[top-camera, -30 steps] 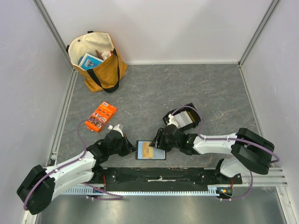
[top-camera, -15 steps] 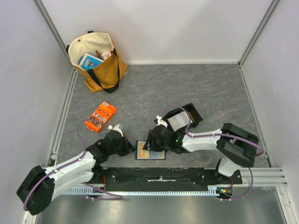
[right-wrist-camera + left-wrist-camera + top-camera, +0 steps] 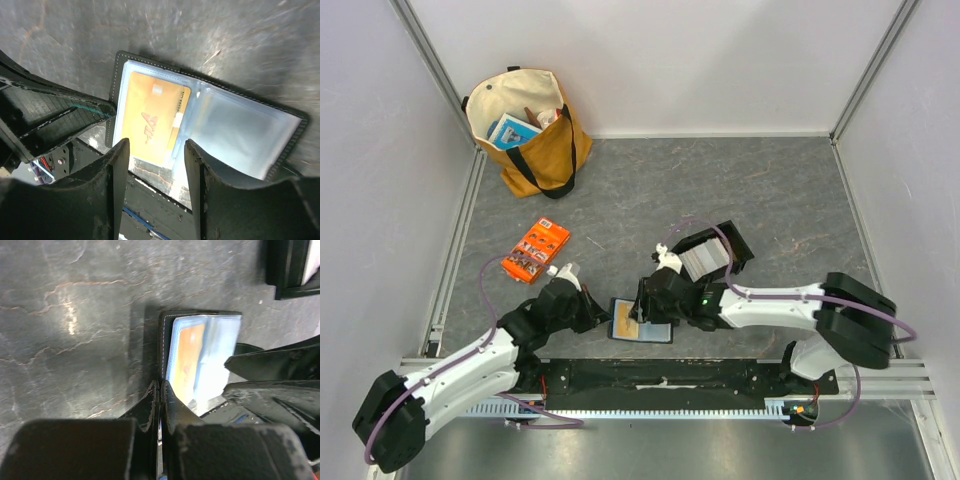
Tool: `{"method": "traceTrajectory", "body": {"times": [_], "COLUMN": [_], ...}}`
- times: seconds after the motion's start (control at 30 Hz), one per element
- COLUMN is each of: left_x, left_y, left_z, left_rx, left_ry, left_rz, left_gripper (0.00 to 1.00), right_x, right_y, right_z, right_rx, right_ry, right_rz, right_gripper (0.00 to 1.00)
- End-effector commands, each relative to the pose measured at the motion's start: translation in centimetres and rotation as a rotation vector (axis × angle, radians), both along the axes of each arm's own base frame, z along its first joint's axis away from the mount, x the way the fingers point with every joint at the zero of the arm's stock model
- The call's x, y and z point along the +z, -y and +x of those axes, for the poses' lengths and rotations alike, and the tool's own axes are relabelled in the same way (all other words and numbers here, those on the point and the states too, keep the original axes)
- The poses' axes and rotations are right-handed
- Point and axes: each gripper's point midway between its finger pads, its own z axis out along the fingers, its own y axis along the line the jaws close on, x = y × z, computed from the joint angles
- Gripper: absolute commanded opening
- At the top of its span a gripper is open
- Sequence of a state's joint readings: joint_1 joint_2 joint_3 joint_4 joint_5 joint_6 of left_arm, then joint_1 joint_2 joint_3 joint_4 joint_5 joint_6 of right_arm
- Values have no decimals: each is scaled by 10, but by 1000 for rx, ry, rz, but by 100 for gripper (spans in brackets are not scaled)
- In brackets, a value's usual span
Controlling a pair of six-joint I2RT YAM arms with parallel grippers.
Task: Put the credit cards into the card holder
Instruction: Close the card holder at the center of the board.
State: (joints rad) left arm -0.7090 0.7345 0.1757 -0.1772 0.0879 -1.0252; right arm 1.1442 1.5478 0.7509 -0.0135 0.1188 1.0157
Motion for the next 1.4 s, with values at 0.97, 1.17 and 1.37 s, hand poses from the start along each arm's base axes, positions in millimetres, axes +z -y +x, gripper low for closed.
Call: {"method": "traceTrajectory", "body": {"times": [0.97,1.17,1.37], "left_x": [69,62,58], "left_y": [106,122,131], "left_z": [9,7,1], "left_rx": [-394,-425,-488], "left_ry": [78,54,38], "left_rz": [-156,-148,-144], "left_gripper": [8,14,17], "right_x": [17,27,23], "right_y": [134,145,153], "right_z": [13,15,12], "right_rx": [-350,-380,-390], "right_ry": [122,144,141], "right_rz": [-144,-121,-128], "right_gripper": [71,73,63]}}
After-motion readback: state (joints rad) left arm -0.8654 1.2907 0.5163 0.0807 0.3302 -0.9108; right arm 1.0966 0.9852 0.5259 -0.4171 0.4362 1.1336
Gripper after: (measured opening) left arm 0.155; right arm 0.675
